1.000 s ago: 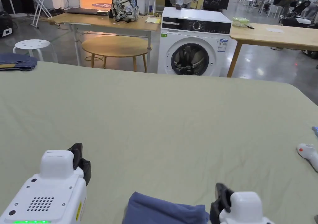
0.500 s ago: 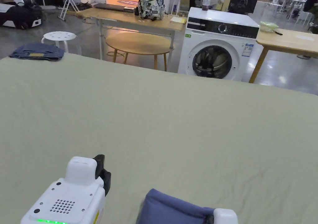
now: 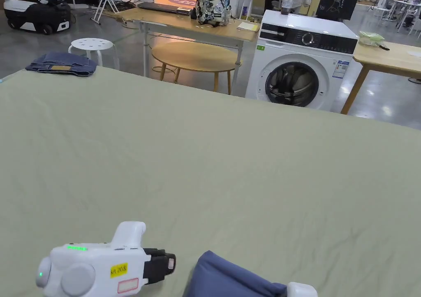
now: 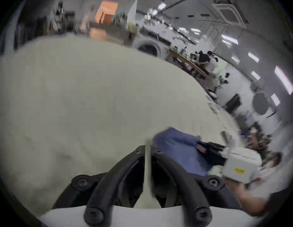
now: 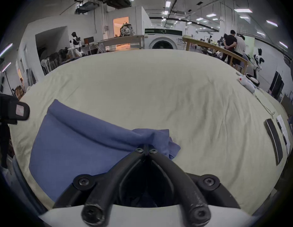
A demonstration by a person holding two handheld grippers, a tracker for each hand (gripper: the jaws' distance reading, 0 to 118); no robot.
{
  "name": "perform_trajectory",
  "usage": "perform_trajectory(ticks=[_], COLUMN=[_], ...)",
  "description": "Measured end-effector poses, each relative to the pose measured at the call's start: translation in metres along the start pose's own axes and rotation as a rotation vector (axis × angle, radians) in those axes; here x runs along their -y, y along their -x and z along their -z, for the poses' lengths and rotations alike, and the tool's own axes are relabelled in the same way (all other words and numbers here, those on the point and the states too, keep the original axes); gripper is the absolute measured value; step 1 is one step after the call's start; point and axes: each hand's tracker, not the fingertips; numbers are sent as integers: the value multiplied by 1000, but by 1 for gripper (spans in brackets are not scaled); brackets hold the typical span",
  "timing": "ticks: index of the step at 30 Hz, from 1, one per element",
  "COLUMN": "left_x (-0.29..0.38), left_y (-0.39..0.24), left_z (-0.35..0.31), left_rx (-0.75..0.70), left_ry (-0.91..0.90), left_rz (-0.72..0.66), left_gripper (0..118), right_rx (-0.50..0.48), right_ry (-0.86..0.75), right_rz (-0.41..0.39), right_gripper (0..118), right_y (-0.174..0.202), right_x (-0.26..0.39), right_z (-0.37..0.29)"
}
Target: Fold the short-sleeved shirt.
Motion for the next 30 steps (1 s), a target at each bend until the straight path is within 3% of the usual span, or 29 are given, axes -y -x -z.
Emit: perform_trajectory(ticks=[2,3,5,8,9,14,17,19,21,22,25,30], left_x=[-7,-10,-12,-12,-8,3,8,11,18,21,29,35], left_y=[24,32,35,42,36,30,30,25,19,18,35,12], left_z=[14,21,30,52,59,89,104,110,109,109,110,96], left_rx=[120,159,195,245,283,467,487,515,408,353,434,421], left_ry=[56,79,127,226,265,304,304,326,331,333,283,273], left_rz=[-101,-147,-158,-164,-176,-269,-328,-312,-251,-230,-354,-350], left_gripper=[19,38,48,83,85,85,83,63,24,22,18,17], right_rx=[-5,-7,-13,-20,-21,-25,-27,-30,-34,-35,-32,-24], right_ry=[2,1,2,4,3,4,6,7,11,11,2,-7], right_rz=[0,-1,-1,2,1,-3,-12,-19,-16,-14,-27,-61], right_gripper=[0,0,0,0,0,0,0,0,0,0,0,0], right_y=[-2,1,6,5,5,4,3,2,0,0,2,4], right_x=[0,-1,-3,-4,-4,-3,-3,-3,-3,-3,-1,1], right_z=[1,-4,-12,-14,-15,-15,-14,-14,-13,-13,-14,-13])
